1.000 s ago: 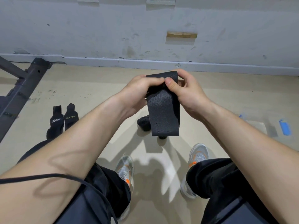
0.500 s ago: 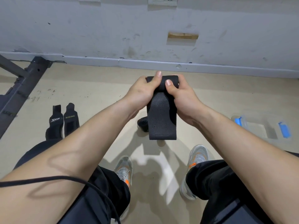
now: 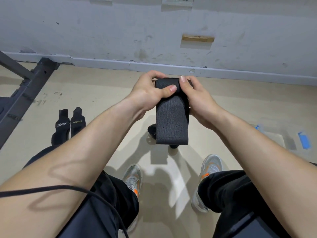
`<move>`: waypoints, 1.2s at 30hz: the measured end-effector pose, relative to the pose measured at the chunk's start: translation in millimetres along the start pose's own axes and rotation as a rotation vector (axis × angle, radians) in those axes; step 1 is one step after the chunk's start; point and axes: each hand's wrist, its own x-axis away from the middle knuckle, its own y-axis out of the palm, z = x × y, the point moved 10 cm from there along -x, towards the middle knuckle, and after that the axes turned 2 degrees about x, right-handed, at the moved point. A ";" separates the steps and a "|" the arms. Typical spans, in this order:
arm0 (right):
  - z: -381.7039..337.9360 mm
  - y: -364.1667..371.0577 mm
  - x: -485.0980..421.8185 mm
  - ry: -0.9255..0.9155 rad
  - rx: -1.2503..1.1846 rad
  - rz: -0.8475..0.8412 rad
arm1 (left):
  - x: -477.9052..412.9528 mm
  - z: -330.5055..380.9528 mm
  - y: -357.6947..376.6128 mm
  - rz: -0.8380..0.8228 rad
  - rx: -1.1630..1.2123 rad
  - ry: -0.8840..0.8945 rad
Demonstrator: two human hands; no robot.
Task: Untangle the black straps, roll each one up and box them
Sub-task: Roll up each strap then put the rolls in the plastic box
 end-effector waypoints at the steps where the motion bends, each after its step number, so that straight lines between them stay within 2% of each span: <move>1: 0.0 -0.9 -1.0 -0.003 -0.022 0.000 | 0.3 0.3 -0.1 0.000 -0.006 0.004; 4: -0.9 -3.0 -2.6 -0.027 -0.102 -0.005 | 1.5 -2.7 0.6 -0.010 0.055 -0.031; 8: -7.7 -5.2 -1.8 -0.059 -0.124 -0.027 | 9.4 -4.9 17.9 -0.143 0.115 -0.132; 12: -12.2 -4.2 2.2 -0.067 -0.122 -0.056 | 6.6 -3.5 14.9 -0.122 0.100 -0.122; 17: 1.6 -9.4 0.5 0.103 -0.110 -0.032 | 3.7 -3.0 10.6 -0.086 0.122 -0.090; 20: 9.0 -1.2 1.4 0.158 -0.052 -0.085 | 2.3 -2.2 7.6 -0.063 0.113 -0.056; 25: -1.0 -4.1 0.0 0.027 -0.099 -0.027 | 1.7 0.4 7.8 -0.089 0.063 -0.011; 30: -8.1 -7.4 1.5 -0.028 -0.138 -0.028 | 12.6 -2.7 23.4 -0.205 0.119 -0.133; 36: -6.2 -8.3 4.0 0.029 -0.183 0.031 | 5.1 -6.1 10.3 -0.041 0.156 -0.125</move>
